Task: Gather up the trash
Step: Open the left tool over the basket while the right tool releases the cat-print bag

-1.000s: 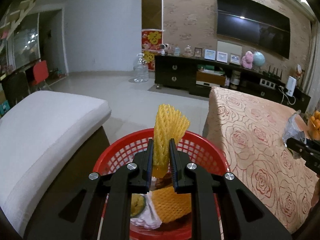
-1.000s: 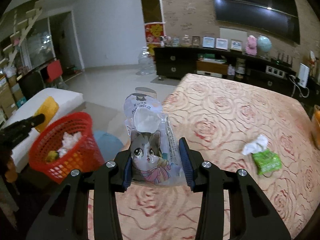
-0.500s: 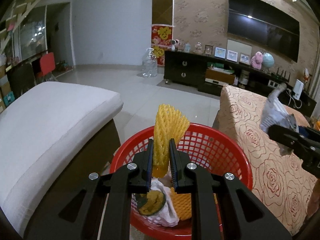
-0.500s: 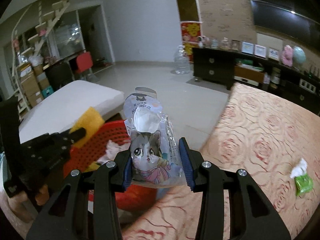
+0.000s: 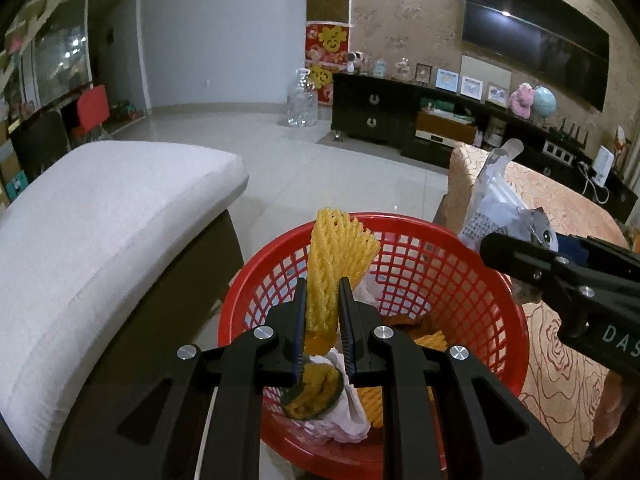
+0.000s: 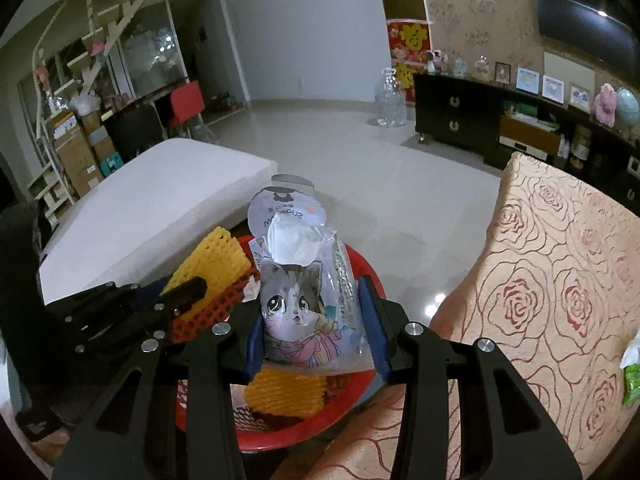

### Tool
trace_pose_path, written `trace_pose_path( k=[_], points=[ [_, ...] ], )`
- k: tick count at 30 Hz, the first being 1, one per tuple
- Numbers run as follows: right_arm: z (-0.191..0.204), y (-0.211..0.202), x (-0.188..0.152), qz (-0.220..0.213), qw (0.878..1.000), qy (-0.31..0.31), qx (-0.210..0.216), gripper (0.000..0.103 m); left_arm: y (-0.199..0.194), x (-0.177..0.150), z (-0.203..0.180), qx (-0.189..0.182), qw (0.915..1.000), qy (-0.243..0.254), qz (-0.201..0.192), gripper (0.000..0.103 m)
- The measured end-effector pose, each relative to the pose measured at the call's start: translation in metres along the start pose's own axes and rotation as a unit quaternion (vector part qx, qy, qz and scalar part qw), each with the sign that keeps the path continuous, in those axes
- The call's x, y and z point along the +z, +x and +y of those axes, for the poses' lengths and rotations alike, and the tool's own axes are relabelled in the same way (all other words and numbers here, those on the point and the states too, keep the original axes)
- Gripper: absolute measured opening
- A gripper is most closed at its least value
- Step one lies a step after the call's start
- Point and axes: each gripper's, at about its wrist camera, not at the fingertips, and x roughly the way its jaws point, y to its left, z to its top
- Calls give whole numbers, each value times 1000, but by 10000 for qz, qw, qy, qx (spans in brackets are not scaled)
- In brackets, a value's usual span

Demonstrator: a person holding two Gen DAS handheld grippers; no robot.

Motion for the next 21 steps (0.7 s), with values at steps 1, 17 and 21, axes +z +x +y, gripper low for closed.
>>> trace_pose_path(
  k=[1,17,21],
  points=[
    [0,1,0,18,10000,12,13,41,1,-1,1,-10,10000,-9,37,15],
    [-6,-5,1,42,9991,241,349,61,-3,0,7,-51,9998,-194,-57,70],
    [-9,-13,-1,-18,9994,223,246,61,-7,2,16,-61,9988,-448,-187,74]
  ],
)
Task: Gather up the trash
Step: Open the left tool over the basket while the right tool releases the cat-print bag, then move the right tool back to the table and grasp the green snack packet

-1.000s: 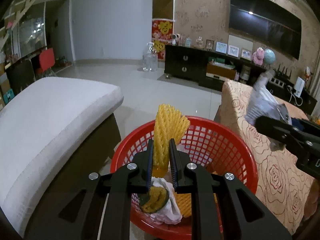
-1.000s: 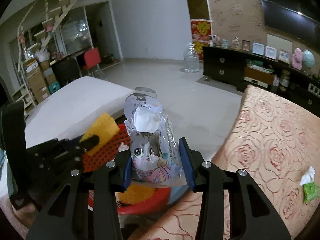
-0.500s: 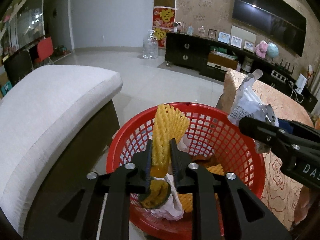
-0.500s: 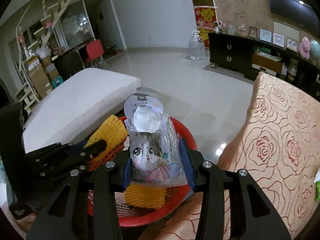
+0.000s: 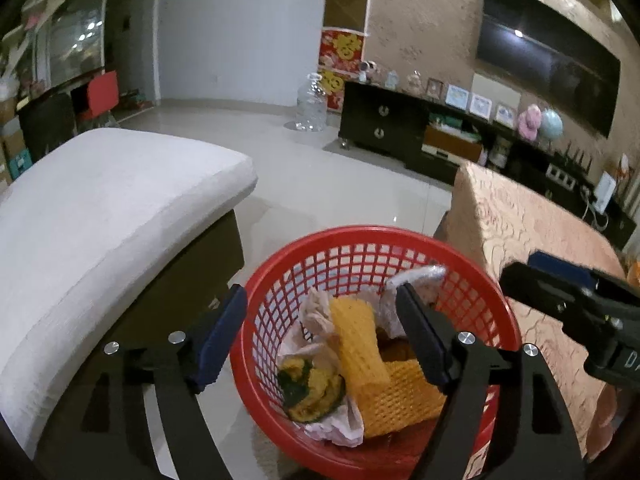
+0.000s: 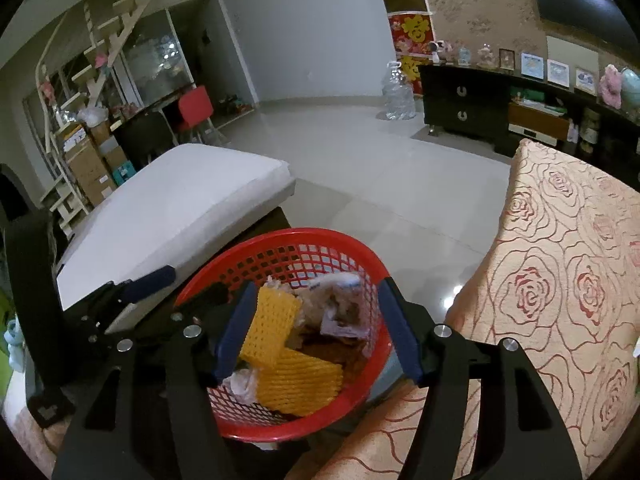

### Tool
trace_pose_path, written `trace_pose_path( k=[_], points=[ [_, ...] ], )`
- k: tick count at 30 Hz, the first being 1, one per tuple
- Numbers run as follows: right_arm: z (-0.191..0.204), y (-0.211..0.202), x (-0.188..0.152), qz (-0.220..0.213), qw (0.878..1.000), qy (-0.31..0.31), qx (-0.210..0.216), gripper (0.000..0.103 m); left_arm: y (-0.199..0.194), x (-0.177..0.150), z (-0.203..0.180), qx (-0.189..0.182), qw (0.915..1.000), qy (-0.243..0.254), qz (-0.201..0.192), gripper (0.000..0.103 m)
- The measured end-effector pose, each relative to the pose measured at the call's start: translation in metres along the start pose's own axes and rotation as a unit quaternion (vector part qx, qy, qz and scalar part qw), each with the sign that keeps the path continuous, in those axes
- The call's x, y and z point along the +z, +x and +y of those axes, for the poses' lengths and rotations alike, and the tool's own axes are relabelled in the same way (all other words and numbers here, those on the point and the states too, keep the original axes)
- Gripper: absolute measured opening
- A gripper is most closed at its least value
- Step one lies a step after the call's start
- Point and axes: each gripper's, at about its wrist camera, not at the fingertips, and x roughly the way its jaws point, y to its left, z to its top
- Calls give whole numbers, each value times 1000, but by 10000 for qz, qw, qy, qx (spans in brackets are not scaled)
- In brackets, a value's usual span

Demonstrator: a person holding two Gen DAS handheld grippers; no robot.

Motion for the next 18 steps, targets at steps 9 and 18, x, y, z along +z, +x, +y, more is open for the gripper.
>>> trace_pose_path(
  k=[9,18],
  points=[
    [-14,-18,-14,-85,9997,32,-240,62,-16,4,-3,-107,9991,-22,-401,76],
    [-35,-40,-39,-121,9970,-3,-759,65,-26,2,-27,-397,9969,271,-618,76]
  ],
)
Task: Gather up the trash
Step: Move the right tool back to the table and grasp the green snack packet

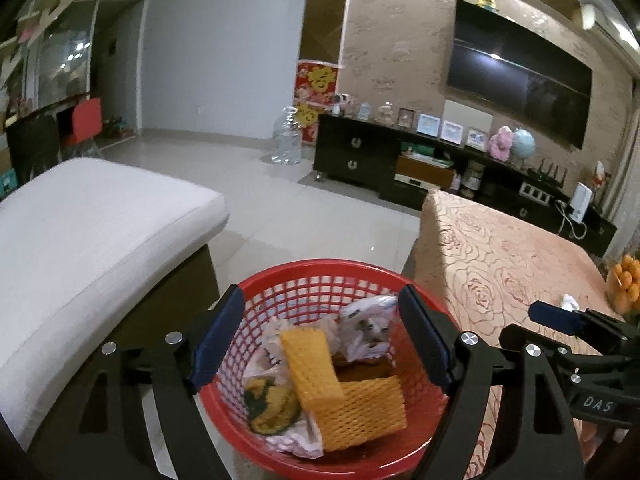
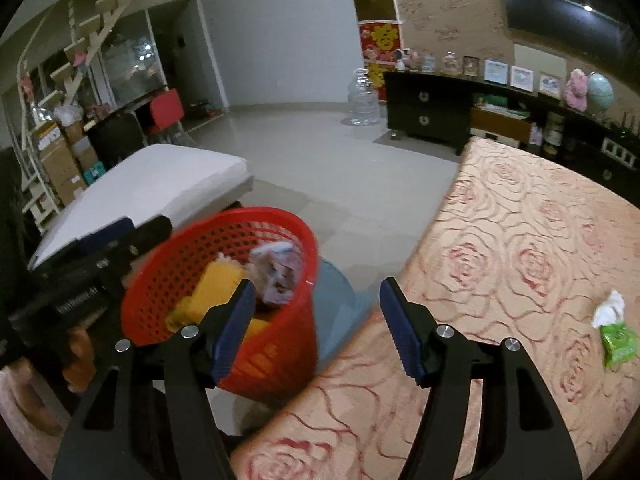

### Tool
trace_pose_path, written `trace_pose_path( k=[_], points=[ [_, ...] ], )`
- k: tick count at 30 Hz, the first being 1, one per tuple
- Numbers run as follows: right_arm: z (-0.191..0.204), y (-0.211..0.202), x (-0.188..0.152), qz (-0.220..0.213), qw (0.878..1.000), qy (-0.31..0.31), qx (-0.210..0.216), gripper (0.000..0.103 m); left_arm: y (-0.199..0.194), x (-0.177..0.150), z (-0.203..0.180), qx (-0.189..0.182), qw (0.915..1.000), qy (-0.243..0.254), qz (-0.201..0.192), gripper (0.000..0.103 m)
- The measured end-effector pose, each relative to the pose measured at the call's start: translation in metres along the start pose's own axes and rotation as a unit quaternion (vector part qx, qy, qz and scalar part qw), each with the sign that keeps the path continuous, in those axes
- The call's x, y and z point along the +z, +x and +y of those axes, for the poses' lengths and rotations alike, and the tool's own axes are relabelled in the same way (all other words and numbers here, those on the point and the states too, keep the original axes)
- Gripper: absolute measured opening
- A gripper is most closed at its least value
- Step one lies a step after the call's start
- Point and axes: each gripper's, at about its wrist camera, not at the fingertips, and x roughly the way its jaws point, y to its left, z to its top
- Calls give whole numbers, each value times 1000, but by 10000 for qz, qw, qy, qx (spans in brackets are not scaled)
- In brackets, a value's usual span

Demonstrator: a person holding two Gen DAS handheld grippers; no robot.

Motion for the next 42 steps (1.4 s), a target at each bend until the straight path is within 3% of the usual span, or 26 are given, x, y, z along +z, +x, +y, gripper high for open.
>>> trace_pose_path(
  k=[8,22,36,42],
  points=[
    [-35,-20,-21,-30,9988,103,-469,69,1,-1,-24,-144,9996,259,-30,76],
    [-136,-55,-54,-17,9866,504,-1553,69,5,-7,-59,-269,9977,625,-17,76],
    [-224,-82,-74,-132,9682,1389,-2076,69,14,-15,-96,-411,9944,957,157,76],
    [-248,-91,-82,-150,9584,1701,-2289,75,16,-16,-104,-527,9938,957,204,76]
  ],
)
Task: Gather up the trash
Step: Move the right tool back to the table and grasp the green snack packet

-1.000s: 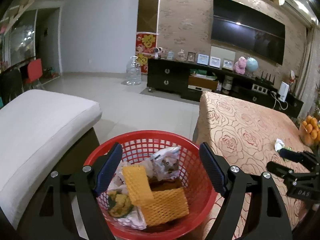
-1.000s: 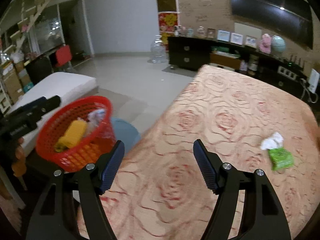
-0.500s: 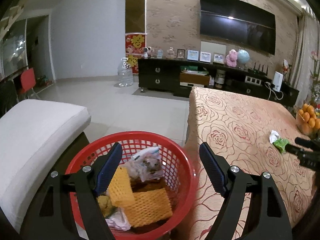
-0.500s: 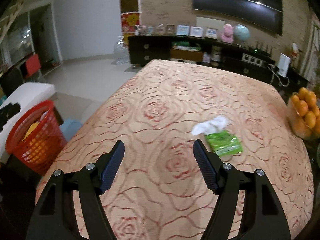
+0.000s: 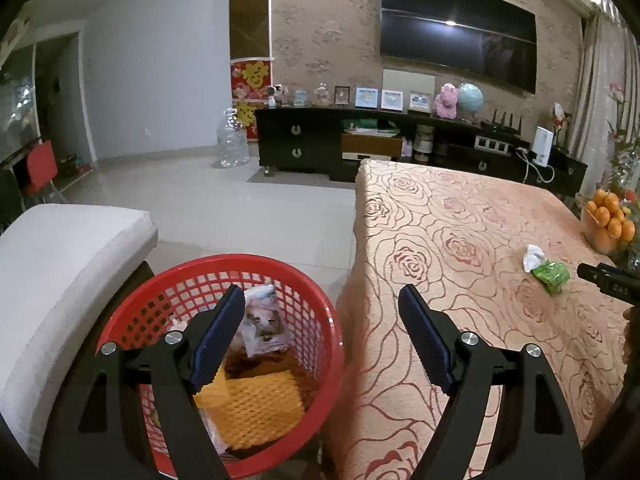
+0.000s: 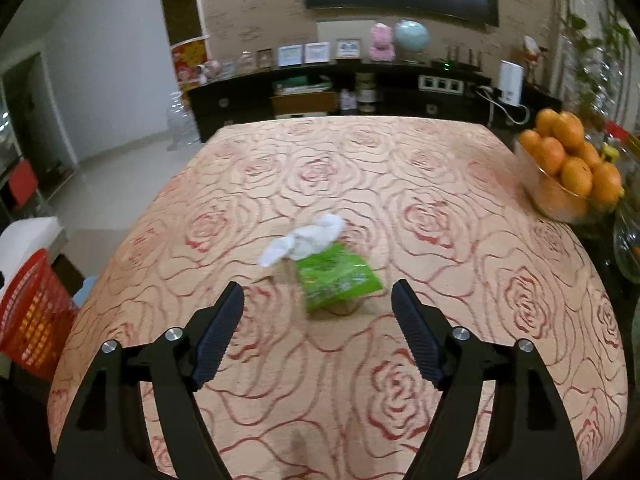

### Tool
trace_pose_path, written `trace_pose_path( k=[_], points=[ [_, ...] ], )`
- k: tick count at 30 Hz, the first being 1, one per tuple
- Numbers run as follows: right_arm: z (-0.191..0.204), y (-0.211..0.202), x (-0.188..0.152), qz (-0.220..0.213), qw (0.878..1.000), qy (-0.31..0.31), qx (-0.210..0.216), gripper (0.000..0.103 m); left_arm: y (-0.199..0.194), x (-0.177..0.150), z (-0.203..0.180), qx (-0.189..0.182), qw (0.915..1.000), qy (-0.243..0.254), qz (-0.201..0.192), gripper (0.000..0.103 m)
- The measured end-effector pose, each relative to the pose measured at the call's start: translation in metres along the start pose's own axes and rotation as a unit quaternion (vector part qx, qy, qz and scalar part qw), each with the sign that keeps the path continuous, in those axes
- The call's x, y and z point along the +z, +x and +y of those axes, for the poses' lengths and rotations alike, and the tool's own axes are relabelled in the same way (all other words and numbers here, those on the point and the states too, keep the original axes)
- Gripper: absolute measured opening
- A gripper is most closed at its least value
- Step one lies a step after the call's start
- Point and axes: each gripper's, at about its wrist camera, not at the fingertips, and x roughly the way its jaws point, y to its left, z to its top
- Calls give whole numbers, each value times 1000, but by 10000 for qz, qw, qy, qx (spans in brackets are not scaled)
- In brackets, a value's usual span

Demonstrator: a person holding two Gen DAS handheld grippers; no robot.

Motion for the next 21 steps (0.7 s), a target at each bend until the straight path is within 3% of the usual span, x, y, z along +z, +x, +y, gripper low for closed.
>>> trace_pose_path(
  k=[8,15,21],
  points=[
    [-10,30,4,312,9993,180,71,81,2,-1,-15,-166,9998,102,46,76],
    [-6,65,10,410,9985,-243,-277,81,1,-3,-15,-173,9998,122,46,76],
    [-4,85,12,536,9977,-373,-186,81,1,-3,-15,-159,9998,111,88,76]
  ],
)
